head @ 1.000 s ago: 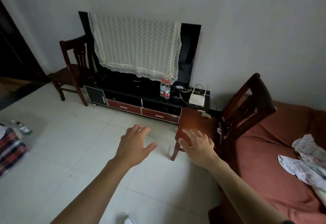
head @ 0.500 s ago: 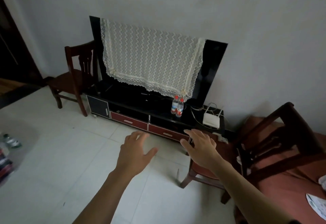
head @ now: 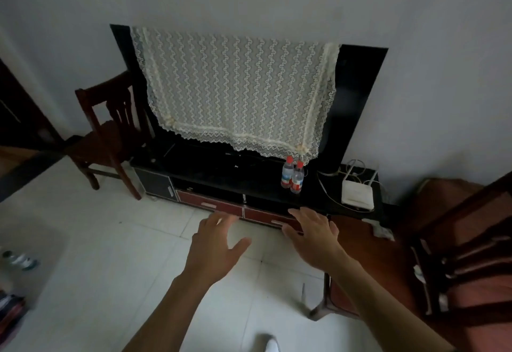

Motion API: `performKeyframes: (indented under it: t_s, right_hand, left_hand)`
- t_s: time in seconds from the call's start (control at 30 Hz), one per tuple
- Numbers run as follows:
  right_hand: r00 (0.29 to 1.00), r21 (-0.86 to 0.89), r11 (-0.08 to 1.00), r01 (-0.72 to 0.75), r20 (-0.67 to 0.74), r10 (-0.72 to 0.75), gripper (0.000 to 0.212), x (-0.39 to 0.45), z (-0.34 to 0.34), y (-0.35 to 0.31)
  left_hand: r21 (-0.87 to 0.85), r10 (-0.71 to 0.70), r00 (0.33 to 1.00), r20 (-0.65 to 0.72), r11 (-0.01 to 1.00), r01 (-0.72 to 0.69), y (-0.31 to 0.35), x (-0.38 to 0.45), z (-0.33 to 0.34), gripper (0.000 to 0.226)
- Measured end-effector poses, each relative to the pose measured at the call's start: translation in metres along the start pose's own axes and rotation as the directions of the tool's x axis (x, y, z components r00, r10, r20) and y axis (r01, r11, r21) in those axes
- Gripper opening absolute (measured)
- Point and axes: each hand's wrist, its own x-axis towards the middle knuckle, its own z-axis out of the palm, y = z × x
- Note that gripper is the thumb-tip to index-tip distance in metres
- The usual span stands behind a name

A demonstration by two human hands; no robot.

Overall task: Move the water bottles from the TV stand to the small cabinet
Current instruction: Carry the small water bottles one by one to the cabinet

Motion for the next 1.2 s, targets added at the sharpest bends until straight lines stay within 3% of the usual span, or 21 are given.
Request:
performKeyframes:
  t_s: [0.37,0.7,0.9,1.03,1.2]
  right_hand:
    - [0.991,0.008,0.993,-0.121,-0.049,0.121,0.060,0.132,-0.047,0.049]
    - [0.958,-0.052,0.958,-0.282,-0.071,0.278,0.060,0.241,-0.054,0.039]
    - [0.925,-0.094,0.925,-0.368,-0.143,0.353,0.059,0.303,-0.072,0.017]
    - [0.908,-0.039,0.918,-0.396,-0.164,0.385,0.057,0.338,-0.068,0.012]
    - [0.895,0.026,0.899,-0.437,-0.087,0.437,0.059,0.374,-0.052,0.027]
  left_hand:
    - [-0.029,0.128,0.988,0.090,0.992,-0.126,0.040,0.173,0.026,0.056]
    - [-0.120,0.255,0.950,0.179,0.964,-0.236,0.009,0.323,0.039,0.058]
    - [-0.147,0.319,0.940,0.120,0.942,-0.301,-0.015,0.426,0.022,0.055]
    - [-0.148,0.335,0.924,0.182,0.939,-0.311,-0.026,0.464,0.028,0.054]
    - [-0.106,0.344,0.893,0.292,0.939,-0.327,-0.029,0.497,0.048,0.056]
